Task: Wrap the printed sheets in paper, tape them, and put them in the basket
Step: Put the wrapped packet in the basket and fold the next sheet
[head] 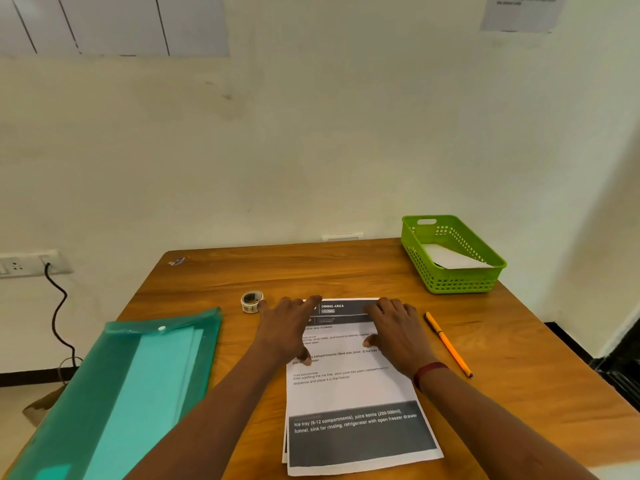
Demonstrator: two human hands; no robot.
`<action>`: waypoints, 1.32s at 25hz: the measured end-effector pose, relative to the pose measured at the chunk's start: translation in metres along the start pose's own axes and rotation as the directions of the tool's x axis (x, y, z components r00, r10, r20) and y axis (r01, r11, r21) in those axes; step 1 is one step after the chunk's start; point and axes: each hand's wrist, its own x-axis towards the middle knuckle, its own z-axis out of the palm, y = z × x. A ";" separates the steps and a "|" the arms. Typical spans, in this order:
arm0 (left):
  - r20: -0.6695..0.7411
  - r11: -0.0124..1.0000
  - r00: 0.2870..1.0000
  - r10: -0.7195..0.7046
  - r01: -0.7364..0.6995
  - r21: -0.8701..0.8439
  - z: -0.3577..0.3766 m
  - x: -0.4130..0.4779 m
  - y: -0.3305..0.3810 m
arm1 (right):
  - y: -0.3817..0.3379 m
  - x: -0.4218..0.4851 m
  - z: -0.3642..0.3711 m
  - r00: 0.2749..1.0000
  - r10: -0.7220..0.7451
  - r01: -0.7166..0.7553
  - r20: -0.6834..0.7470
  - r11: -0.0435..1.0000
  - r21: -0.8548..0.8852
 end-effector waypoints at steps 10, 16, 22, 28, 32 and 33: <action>-0.085 0.997 0.993 0.079 -0.078 0.016 0.031 -0.029 0.013 | -0.022 -0.027 0.012 0.990 -0.017 0.035 -0.140 0.991 0.126; -0.130 0.998 0.990 0.056 -0.052 0.034 0.046 -0.038 0.018 | -0.033 -0.031 0.020 0.997 -0.004 0.017 -0.081 0.987 0.163; -0.115 0.999 0.993 0.013 -0.017 -0.038 0.051 -0.040 0.020 | -0.039 -0.034 0.012 0.999 -0.018 0.005 0.049 0.970 0.242; -0.132 0.996 0.991 0.020 -0.032 -0.088 0.053 -0.042 0.025 | -0.042 -0.038 0.006 0.983 -0.007 -0.041 0.183 0.966 0.257; -0.159 0.992 0.987 0.011 -0.031 -0.123 0.056 -0.038 0.027 | -0.055 -0.034 0.003 0.982 -0.028 -0.022 0.184 0.965 0.260; -0.175 0.991 0.985 0.000 -0.024 -0.133 0.057 -0.036 0.028 | -0.058 -0.032 0.004 0.984 -0.028 -0.020 0.178 0.965 0.262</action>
